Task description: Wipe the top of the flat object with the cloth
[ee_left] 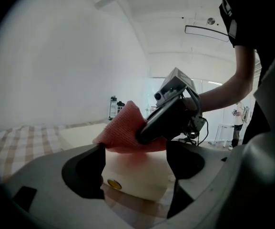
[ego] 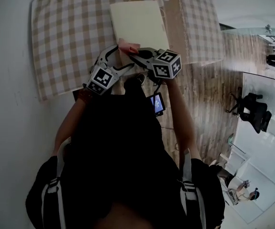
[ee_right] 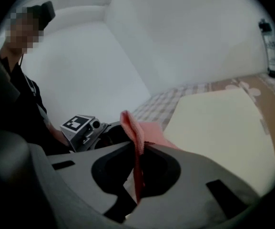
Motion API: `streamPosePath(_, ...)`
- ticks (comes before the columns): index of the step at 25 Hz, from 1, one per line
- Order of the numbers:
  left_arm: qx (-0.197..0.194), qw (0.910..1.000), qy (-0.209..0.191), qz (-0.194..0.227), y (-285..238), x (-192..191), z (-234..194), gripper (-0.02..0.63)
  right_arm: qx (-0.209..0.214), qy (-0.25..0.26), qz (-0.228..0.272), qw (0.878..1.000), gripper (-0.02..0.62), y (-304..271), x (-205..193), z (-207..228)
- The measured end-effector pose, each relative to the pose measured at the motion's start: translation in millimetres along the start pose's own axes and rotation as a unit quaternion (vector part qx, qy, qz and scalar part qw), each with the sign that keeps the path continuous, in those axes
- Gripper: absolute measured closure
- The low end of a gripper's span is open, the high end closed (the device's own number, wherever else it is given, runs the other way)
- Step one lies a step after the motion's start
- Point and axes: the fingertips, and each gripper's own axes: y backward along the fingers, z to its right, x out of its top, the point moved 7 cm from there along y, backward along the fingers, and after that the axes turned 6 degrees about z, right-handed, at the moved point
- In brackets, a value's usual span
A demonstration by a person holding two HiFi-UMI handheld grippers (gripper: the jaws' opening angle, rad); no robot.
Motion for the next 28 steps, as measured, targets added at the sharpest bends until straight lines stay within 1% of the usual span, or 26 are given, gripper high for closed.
streamPosePath(3, 0.018, 0.9992, -0.025, 0.024, 2, 32, -2, 0.201, -0.02, 0.06, 0.052, 0.997, 0.58, 16, 22, -6)
streamPosePath(4, 0.027, 0.9986, -0.033, 0.031, 4, 41, -6, 0.218, -0.029, 0.077, 0.074, 0.994, 0.58, 20, 31, -7)
streamPosePath(5, 0.039, 0.9977, -0.04, 0.039, 5, 50, -9, 0.221, -0.04, 0.092, 0.096, 0.99, 0.58, 26, 40, -7)
streamPosePath(6, 0.052, 0.9966, -0.042, 0.048, 6, 58, -10, 0.261, -0.053, 0.106, 0.118, 0.986, 0.58, 33, 48, -6)
streamPosePath(7, 0.067, 0.9952, -0.042, 0.058, 6, 66, -9, 0.316, -0.066, 0.12, 0.139, 0.981, 0.58, 43, 55, -6)
streamPosePath(9, 0.095, 0.9912, -0.045, 0.08, 9, 83, -5, 0.345, -0.096, 0.157, 0.175, 0.967, 0.58, 63, 68, -11)
streamPosePath(10, 0.107, 0.9889, -0.048, 0.09, 9, 94, -4, 0.377, -0.109, 0.18, 0.193, 0.958, 0.58, 71, 77, -15)
streamPosePath(12, 0.135, 0.9827, -0.064, 0.11, 10, 119, -2, 0.387, -0.129, 0.232, 0.227, 0.937, 0.58, 85, 93, -26)
streamPosePath(13, 0.154, 0.9778, -0.07, 0.123, 11, 131, 0, 0.393, -0.137, 0.258, 0.244, 0.925, 0.579, 92, 100, -33)
streamPosePath(15, 0.205, 0.9625, -0.069, 0.163, 16, 152, 5, 0.445, -0.154, 0.298, 0.273, 0.902, 0.578, 109, 107, -48)
streamPosePath(16, 0.23, 0.9535, -0.061, 0.184, 20, 162, 10, 0.479, -0.162, 0.311, 0.284, 0.893, 0.578, 118, 108, -54)
streamPosePath(17, 0.252, 0.9453, -0.054, 0.2, 24, 172, 16, 0.492, -0.167, 0.319, 0.296, 0.885, 0.578, 126, 108, -60)
streamPosePath(19, 0.286, 0.9312, -0.054, 0.219, 28, 186, 31, 0.492, -0.164, 0.323, 0.328, 0.872, 0.58, 142, 109, -70)
streamPosePath(20, 0.302, 0.9243, -0.061, 0.225, 28, 190, 40, 0.5, -0.16, 0.323, 0.34, 0.868, 0.58, 149, 107, -73)
streamPosePath(22, 0.331, 0.9112, -0.079, 0.232, 23, 194, 53, 0.564, -0.157, 0.326, 0.353, 0.863, 0.58, 161, 101, -73)
streamPosePath(23, 0.343, 0.9063, -0.086, 0.231, 18, 194, 57, 0.593, -0.157, 0.329, 0.355, 0.861, 0.58, 166, 98, -69)
streamPosePath(24, 0.354, 0.9027, -0.089, 0.228, 12, 195, 57, 0.615, -0.157, 0.331, 0.357, 0.859, 0.58, 169, 98, -65)
streamPosePath(25, 0.363, 0.9002, -0.091, 0.223, 8, 196, 57, 0.617, -0.158, 0.329, 0.358, 0.86, 0.58, 171, 100, -62)
streamPosePath(28, 0.378, 0.8971, -0.096, 0.208, 6, 200, 56, 0.617, -0.161, 0.313, 0.365, 0.862, 0.58, 171, 106, -59)
